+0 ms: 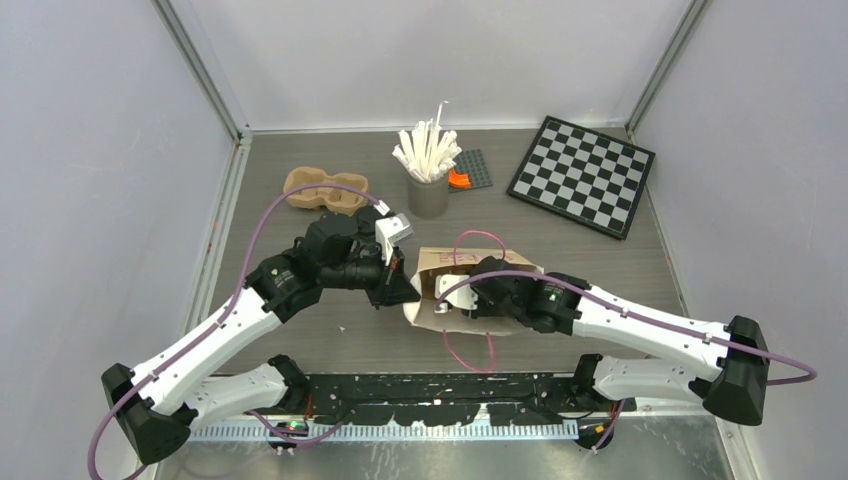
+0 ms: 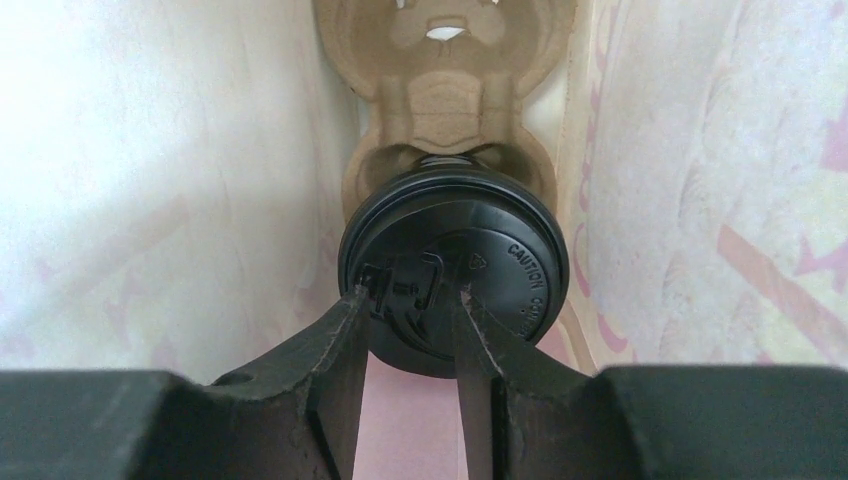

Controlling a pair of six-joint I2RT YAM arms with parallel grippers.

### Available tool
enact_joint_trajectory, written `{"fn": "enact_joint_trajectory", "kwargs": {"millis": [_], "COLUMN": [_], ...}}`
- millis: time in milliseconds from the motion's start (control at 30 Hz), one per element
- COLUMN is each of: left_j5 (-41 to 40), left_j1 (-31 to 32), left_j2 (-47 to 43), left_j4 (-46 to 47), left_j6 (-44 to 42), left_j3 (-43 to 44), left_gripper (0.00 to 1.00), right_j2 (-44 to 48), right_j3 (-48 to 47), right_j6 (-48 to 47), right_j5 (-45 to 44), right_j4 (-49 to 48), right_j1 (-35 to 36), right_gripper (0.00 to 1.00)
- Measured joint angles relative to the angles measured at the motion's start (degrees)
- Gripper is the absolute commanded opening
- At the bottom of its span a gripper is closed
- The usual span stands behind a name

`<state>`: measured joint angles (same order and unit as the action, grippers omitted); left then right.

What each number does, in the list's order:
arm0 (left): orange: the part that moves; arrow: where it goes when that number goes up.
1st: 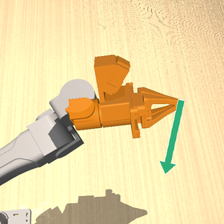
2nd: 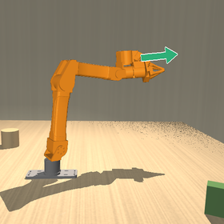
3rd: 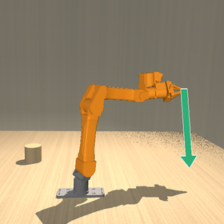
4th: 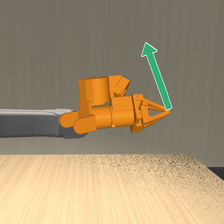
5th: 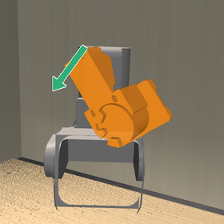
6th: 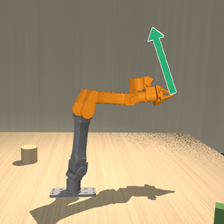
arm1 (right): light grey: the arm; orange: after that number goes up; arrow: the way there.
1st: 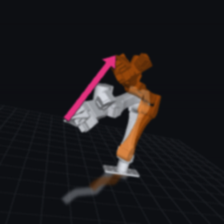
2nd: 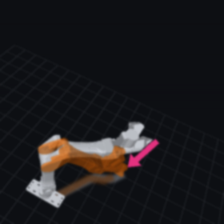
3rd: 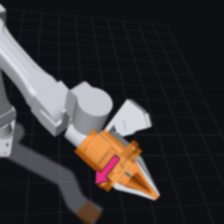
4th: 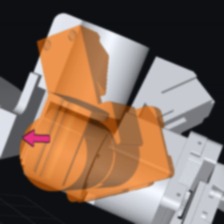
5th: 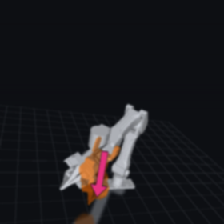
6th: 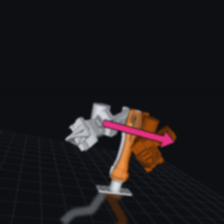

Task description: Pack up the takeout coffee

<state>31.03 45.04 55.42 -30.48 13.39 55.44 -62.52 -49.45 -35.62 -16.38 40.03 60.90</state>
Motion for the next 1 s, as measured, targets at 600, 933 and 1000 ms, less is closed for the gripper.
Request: {"fn": "enact_joint_trajectory", "kwargs": {"millis": [600,933,1000], "left_j5": [0.6,-0.2,-0.3], "left_j1": [0.6,2.2,2.2], "left_j2": [0.0,-1.0,-1.3], "left_j4": [-0.1,0.2,0.2], "left_j6": [-0.4,-3.0,-3.4], "left_j3": [0.6,0.0,-0.3], "left_gripper": [0.0,0.0,0.0], "right_j2": [3.3,3.7,3.7], "right_j3": [4.2,5.0,5.4], "right_j6": [2.0,4.6,4.6], "right_j5": [0.6,-0.1,0.0], "right_j4": [-6.2,-8.6,-9.1], "right_j1": [-0.8,-2.5,-2.9], "right_gripper": [0.22,0.15,0.15]}}
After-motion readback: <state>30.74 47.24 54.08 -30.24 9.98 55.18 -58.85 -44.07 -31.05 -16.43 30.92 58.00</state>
